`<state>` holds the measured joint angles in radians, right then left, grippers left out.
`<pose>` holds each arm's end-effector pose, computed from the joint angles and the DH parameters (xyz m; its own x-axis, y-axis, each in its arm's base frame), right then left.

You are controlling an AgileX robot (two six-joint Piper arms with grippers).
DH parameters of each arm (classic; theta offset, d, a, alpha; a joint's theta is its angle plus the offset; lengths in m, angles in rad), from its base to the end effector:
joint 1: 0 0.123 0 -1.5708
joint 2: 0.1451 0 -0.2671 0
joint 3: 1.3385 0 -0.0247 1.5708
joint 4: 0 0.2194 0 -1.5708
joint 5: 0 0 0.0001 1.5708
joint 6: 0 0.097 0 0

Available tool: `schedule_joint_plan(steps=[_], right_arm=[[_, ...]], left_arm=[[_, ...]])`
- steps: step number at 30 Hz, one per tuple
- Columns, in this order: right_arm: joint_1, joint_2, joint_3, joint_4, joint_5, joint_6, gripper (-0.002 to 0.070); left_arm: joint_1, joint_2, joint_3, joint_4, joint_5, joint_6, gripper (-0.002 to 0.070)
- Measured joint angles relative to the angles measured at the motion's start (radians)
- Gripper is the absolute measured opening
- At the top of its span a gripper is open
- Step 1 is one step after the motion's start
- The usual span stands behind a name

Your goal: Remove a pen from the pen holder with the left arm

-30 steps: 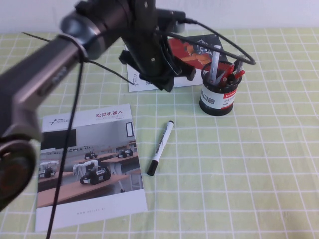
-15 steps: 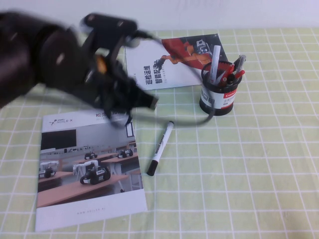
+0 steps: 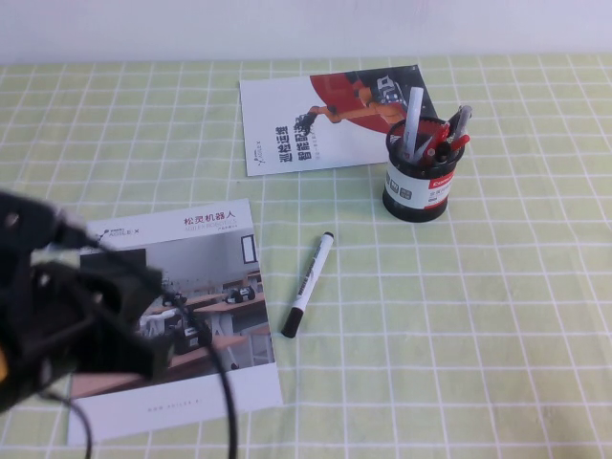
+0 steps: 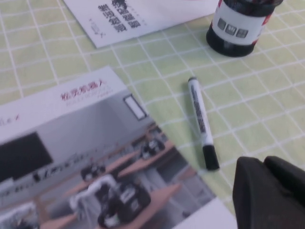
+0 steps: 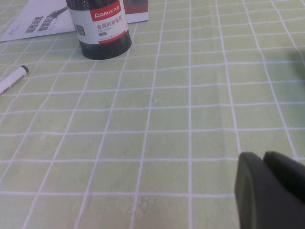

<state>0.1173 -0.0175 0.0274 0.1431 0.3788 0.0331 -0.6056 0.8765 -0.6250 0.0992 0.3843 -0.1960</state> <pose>0.0436 0.0103 0.1700 -0.3152 0.1292 -0.9402 -0.1164 0.9779 0.1734 0.1367 -0.0903 0.2888 -0.4816 0.2073 -0.8515 0.4955 0.8658 -0.0695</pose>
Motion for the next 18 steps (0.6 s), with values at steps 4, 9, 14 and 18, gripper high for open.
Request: schedule_joint_plan(steps=[4, 9, 14, 18], right_arm=[[0.000, 0.000, 0.000, 0.000, 0.000, 0.000, -0.0015], [0.000, 0.000, 0.000, 0.000, 0.000, 0.000, -0.0015], [0.000, 0.000, 0.000, 0.000, 0.000, 0.000, -0.0015], [0.000, 0.000, 0.000, 0.000, 0.000, 0.000, -0.0015]], left_arm=[[0.000, -0.085, 0.069, 0.077, 0.053, -0.003, 0.0000], [0.000, -0.112, 0.083, 0.248, 0.102, 0.004, 0.0000], [0.000, -0.112, 0.087, 0.280, 0.113, -0.023, 0.0000], [0.000, -0.144, 0.114, 0.265, 0.114, -0.065, -0.0001]])
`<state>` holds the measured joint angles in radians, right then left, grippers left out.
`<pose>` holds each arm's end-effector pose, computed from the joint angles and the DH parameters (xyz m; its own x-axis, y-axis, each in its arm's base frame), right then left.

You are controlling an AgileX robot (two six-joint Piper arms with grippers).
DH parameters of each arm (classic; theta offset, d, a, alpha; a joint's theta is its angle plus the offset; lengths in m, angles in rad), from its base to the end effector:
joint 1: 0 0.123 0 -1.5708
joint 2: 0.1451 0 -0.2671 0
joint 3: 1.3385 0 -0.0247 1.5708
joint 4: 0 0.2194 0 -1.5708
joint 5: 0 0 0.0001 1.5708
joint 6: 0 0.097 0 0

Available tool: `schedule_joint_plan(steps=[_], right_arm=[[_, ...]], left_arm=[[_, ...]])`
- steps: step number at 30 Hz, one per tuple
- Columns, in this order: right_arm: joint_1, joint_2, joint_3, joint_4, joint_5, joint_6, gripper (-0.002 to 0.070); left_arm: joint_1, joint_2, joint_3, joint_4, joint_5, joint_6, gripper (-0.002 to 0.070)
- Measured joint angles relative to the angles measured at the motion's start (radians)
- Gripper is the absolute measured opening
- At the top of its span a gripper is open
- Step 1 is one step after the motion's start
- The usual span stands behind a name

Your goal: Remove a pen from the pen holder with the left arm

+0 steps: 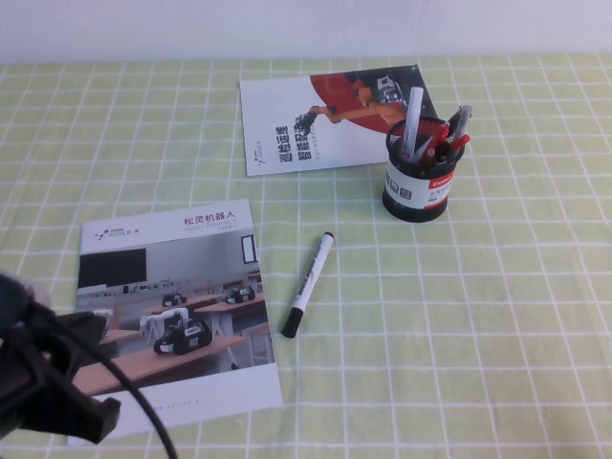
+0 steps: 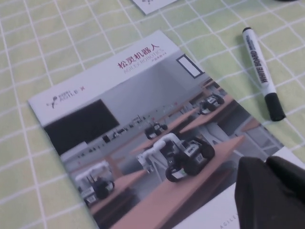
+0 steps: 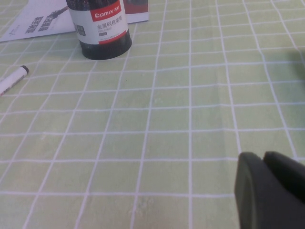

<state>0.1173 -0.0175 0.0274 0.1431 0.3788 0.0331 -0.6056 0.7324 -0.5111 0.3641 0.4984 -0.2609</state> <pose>0.0436 0.0103 0.1700 -0.3152 0.1292 -0.9402 -0.1164 0.9779 0.1734 0.1152 -0.0596 0.2692 -0.4388 0.3782 -0.8152 0.4739 0.8681 0.1476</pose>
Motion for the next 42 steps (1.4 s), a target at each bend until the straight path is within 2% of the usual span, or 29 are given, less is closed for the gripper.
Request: schedule_joint_plan(steps=[3, 13, 17, 24, 32, 42], right_arm=[[0.000, 0.000, 0.000, 0.000, 0.000, 0.000, -0.0015], [0.000, 0.000, 0.000, 0.000, 0.000, 0.000, -0.0015], [0.000, 0.000, 0.000, 0.000, 0.000, 0.000, -0.0015], [0.000, 0.000, 0.000, 0.000, 0.000, 0.000, -0.0015], [0.000, 0.000, 0.000, 0.000, 0.000, 0.000, -0.0015], [0.000, 0.000, 0.000, 0.000, 0.000, 0.000, -0.0015]], left_arm=[[0.050, -0.086, 0.057, -0.066, -0.027, 0.006, -0.0001], [0.390, -0.537, 0.366, -0.307, -0.313, 0.252, -0.0001], [0.466, -0.672, 0.456, -0.345, -0.327, 0.280, -0.0001], [0.489, -0.739, 0.533, -0.364, -0.314, 0.287, -0.0001], [0.489, -0.739, 0.535, -0.358, -0.137, 0.289, -0.0001], [0.489, -0.739, 0.535, -0.332, -0.115, 0.292, -0.0001]])
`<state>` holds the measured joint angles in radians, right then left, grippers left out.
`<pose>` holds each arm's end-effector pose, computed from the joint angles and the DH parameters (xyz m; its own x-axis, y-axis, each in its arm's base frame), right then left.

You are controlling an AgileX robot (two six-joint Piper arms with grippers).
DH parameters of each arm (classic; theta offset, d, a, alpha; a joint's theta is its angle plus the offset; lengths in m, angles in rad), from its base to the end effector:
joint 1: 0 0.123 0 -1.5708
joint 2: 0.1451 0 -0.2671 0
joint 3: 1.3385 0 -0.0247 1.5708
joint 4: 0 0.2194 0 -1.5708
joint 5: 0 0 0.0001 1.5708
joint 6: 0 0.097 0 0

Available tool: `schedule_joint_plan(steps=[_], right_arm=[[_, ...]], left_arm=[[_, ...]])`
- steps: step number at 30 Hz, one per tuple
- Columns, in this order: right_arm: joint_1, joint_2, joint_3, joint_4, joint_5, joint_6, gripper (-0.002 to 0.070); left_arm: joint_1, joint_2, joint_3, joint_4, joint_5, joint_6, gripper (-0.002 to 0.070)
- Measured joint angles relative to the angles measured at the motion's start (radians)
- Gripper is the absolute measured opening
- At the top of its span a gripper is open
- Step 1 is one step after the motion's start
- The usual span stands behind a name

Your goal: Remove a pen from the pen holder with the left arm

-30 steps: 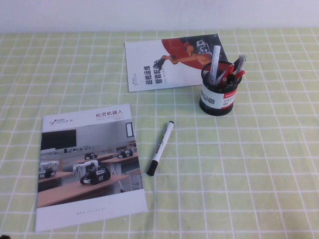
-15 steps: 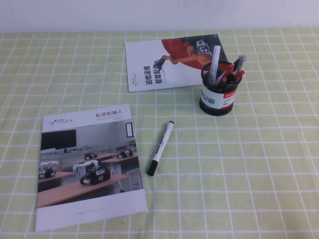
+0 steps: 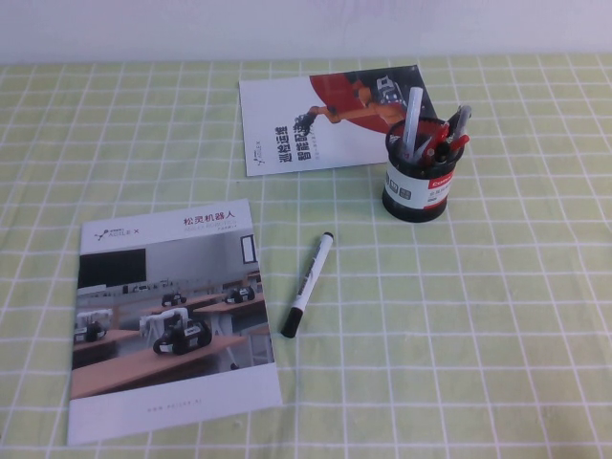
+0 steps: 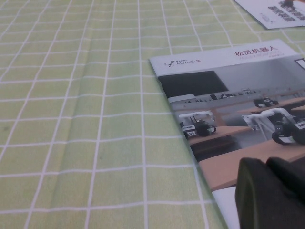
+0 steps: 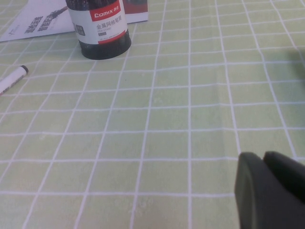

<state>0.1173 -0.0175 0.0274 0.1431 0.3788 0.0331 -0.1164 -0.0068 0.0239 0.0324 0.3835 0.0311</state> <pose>0.0436 0.0103 0.1700 -0.3152 0.1292 -0.9402 -0.1164 0.9779 0.1734 0.0447 -0.0040 0.1698 -0.2991 0.0965 -0.9493 0.1232 0.9905 0.0619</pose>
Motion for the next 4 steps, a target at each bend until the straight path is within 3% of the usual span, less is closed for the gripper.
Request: schedule_joint_plan(steps=[4], right_arm=[[0.000, 0.000, 0.000, 0.000, 0.000, 0.000, -0.0015]], left_arm=[[0.000, 0.000, 0.000, 0.000, 0.000, 0.001, -0.0001]])
